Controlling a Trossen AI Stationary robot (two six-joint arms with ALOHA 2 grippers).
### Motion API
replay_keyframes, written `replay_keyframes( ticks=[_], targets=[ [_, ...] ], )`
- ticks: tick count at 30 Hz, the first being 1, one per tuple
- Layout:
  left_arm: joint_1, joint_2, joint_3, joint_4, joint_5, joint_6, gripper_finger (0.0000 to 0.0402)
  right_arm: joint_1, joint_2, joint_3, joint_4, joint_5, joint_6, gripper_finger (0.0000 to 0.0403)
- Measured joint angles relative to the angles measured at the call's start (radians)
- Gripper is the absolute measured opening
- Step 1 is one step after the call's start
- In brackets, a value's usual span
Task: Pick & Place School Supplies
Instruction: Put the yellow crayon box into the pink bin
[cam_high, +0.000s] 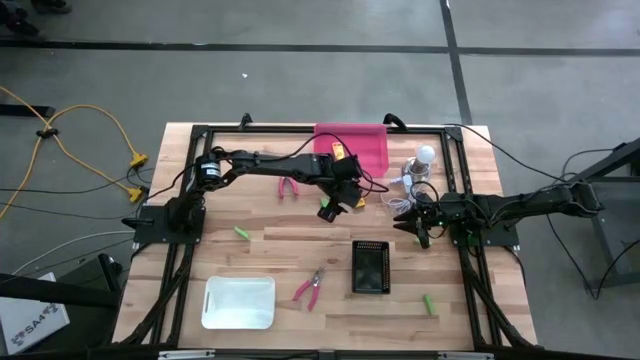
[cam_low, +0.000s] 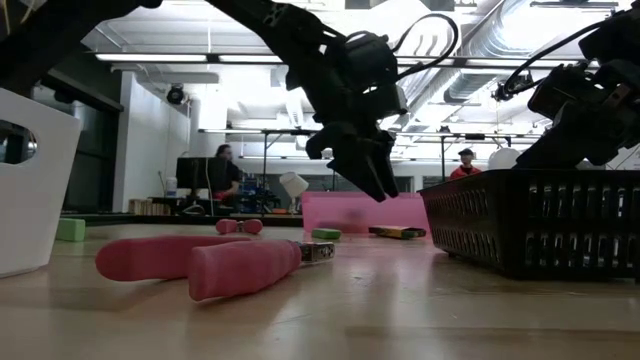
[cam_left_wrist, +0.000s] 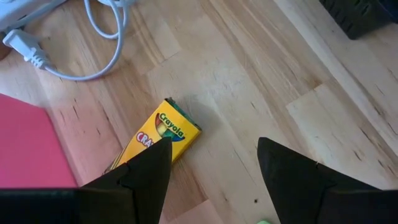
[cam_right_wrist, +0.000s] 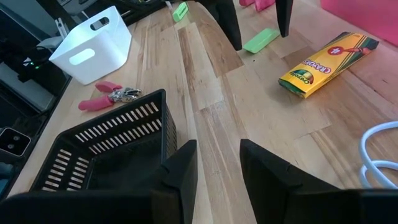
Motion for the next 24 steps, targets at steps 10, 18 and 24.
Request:
replay_keyframes(
  ticks=[10, 18, 24],
  targets=[
    [-0.023, 0.000, 0.000, -0.005, 0.001, -0.156, 0.0230, 0.000, 0.000, 0.000, 0.005, 0.008, 0.000, 0.0110],
    [-0.019, 0.000, 0.000, -0.008, 0.001, -0.239, 0.0230, 0.000, 0.000, 0.000, 0.017, 0.034, 0.022, 0.0110],
    [0.011, 0.000, 0.000, -0.003, 0.000, -0.294, 0.0230, 0.000, 0.000, 0.000, 0.208, 0.022, -0.141, 0.0110]
  ],
)
